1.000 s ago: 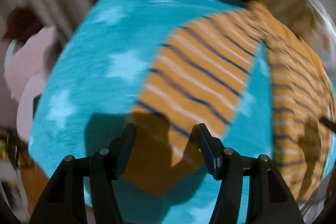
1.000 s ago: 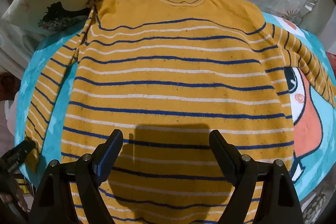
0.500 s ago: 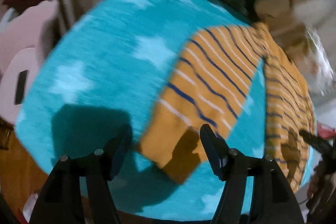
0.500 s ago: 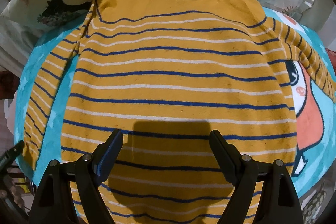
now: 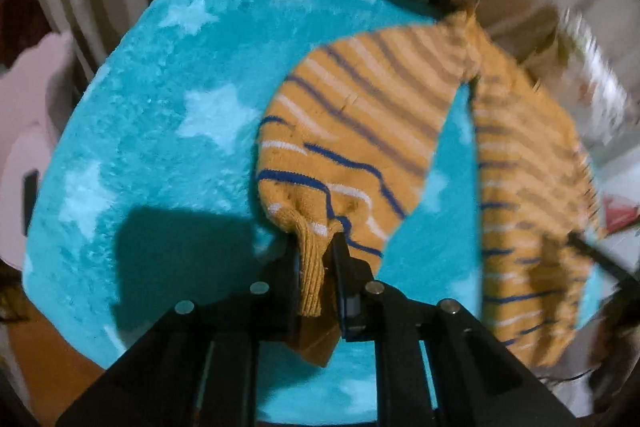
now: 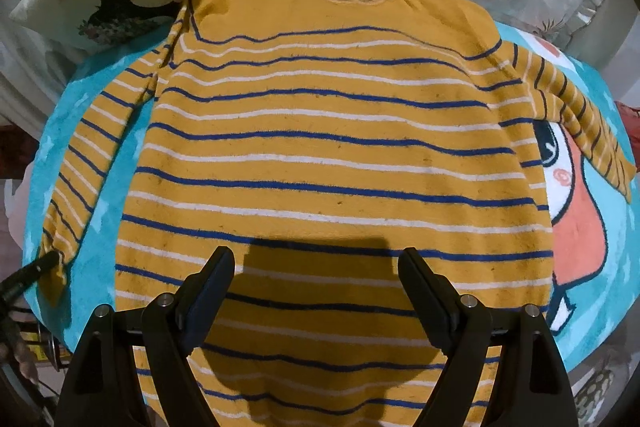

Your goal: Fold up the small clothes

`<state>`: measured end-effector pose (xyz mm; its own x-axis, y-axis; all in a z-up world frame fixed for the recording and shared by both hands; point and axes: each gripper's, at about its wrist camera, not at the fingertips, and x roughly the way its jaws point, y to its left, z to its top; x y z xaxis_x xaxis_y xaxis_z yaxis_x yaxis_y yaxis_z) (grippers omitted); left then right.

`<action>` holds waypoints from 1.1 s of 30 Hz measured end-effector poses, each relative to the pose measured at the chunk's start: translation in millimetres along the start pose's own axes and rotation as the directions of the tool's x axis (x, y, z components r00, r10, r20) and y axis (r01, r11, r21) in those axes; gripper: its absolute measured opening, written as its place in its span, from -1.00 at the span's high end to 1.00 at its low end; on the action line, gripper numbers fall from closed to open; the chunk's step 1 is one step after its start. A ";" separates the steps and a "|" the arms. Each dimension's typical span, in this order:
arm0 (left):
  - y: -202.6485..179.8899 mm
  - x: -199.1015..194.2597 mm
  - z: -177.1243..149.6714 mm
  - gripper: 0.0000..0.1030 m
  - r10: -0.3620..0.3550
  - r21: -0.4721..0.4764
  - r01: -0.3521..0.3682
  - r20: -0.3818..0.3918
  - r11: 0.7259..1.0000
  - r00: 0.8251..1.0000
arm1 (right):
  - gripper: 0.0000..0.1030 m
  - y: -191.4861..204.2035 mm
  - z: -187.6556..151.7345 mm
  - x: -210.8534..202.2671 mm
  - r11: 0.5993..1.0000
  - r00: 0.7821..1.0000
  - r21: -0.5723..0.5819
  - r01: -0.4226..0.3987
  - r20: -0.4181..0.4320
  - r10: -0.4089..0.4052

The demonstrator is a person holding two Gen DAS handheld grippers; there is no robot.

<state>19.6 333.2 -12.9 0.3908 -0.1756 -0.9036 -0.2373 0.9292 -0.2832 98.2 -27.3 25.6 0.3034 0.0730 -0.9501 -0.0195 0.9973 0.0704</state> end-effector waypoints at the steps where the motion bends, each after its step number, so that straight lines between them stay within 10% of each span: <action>1: -4.5 -7.4 2.5 0.73 -0.025 -0.013 0.025 0.018 1.000 1.000 | -0.70 -1.5 -0.3 -2.0 1.000 1.000 -0.004 0.000 0.008 0.000; 12: -152.1 -49.3 34.9 0.73 -0.307 0.028 0.306 0.130 0.952 0.943 | -0.69 -72.3 18.2 -25.3 0.995 0.992 0.061 -0.081 0.104 0.074; 20: -307.7 11.1 0.9 0.72 -0.445 0.150 0.444 -0.031 0.883 0.895 | -0.69 -170.8 13.9 -35.4 0.985 0.992 0.165 -0.056 0.121 0.036; 25: -338.4 54.6 -48.7 0.68 -0.362 0.155 0.393 -0.196 0.906 0.911 | -0.70 -200.6 16.4 -35.2 0.983 0.991 0.168 -0.067 0.123 0.046; 33: -264.1 33.0 -62.4 0.27 -0.229 0.012 0.232 -0.105 0.973 0.968 | -0.48 -167.8 31.9 -13.6 0.971 0.966 -0.018 -0.239 0.097 0.239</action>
<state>39.7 61.7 12.1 0.3394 -0.4169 -0.8432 -0.1301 0.8670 -0.4810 127.7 -195.7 36.4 0.3806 0.3088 -0.8716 -0.1083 0.9510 0.2897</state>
